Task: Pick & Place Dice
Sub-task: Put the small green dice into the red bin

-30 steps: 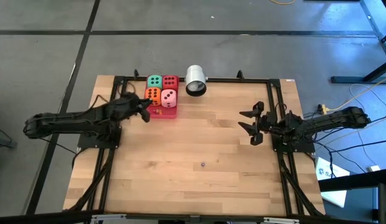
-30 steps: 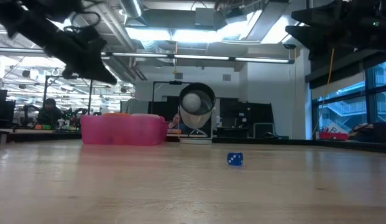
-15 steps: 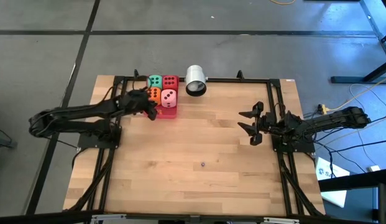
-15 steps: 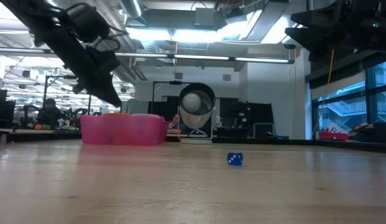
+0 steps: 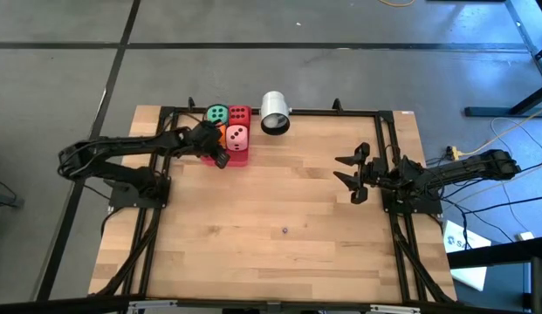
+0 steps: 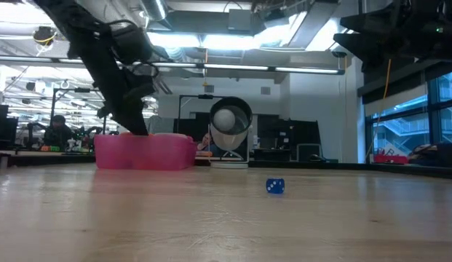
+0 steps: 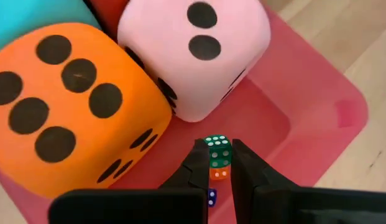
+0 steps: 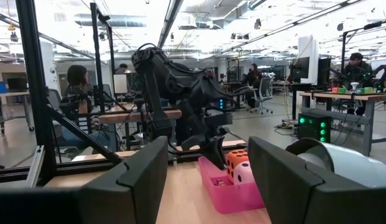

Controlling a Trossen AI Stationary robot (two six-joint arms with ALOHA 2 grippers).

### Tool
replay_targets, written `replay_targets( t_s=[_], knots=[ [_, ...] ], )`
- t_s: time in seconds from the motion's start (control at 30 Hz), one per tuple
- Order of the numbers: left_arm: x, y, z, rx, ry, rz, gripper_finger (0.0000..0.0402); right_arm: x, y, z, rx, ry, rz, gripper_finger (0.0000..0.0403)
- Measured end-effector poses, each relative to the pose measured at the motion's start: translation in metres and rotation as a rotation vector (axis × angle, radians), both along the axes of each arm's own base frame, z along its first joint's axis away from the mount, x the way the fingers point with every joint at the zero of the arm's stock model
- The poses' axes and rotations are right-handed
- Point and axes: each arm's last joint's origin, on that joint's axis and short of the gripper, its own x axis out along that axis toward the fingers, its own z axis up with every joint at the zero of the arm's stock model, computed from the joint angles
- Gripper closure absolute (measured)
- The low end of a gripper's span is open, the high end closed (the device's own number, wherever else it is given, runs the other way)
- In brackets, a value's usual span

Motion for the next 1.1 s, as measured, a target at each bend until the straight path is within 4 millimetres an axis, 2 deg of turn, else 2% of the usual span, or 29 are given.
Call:
replay_targets(
  t_s=[0.73, 1.1],
  knots=[
    [0.027, 0.013, -0.018, -0.215, 0.279, -0.046, 0.0386, 0.000, -0.001, -0.003, 0.002, 0.037, -0.053, 0.0181],
    [0.031, 0.016, -0.019, -0.212, 0.306, -0.050, 0.0382, 0.001, -0.001, -0.004, 0.000, 0.041, -0.053, 0.0181]
  ],
)
